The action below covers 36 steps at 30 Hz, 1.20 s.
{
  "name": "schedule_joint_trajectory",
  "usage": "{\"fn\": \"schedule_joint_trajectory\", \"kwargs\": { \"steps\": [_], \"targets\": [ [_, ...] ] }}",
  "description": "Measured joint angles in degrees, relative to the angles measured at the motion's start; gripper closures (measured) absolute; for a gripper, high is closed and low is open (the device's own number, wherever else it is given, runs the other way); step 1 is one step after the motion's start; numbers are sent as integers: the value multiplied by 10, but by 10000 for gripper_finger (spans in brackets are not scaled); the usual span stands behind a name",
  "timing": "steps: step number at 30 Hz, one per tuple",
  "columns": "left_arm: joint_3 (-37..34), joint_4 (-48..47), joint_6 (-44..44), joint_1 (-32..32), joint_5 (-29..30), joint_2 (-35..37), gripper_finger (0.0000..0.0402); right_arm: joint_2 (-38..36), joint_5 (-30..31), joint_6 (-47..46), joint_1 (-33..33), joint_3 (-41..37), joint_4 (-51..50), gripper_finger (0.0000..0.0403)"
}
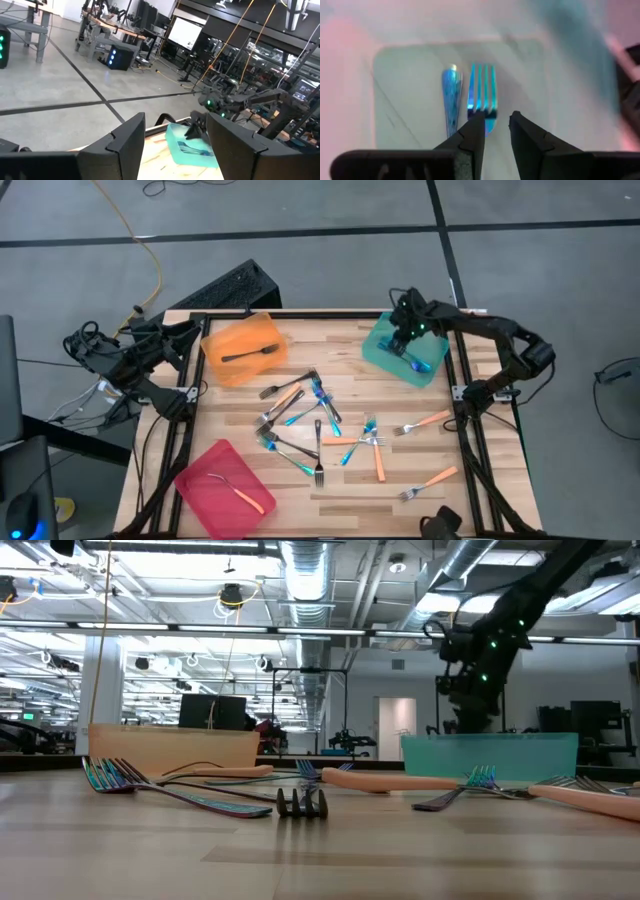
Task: Sort silverware by color (type)
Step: Put the orange fork into the pink bin
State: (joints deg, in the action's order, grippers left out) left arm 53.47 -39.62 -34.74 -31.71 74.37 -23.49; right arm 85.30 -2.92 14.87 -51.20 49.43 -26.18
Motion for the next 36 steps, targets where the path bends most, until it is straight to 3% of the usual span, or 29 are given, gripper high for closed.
{"fn": "schedule_joint_trajectory", "kwargs": {
  "steps": [5, 10, 20, 30, 36],
  "targets": [
    [0, 0, 9, 0, -1, 0, 205, 0, -6, 13, 9, 92, -79, 290],
    [0, -2, 11, 0, -2, 0, 205, 0, -65, 20, 40, 211, -182, 290],
    [0, -17, 11, 0, -2, 0, 205, -1, -75, 8, 188, 371, -348, 290],
    [0, -17, 10, 0, -17, 0, 205, -11, -76, -67, 369, 355, -520, 290],
    [0, -17, 9, 0, -21, 0, 205, -107, -72, -152, 467, 262, -514, 290]
  ]
}}
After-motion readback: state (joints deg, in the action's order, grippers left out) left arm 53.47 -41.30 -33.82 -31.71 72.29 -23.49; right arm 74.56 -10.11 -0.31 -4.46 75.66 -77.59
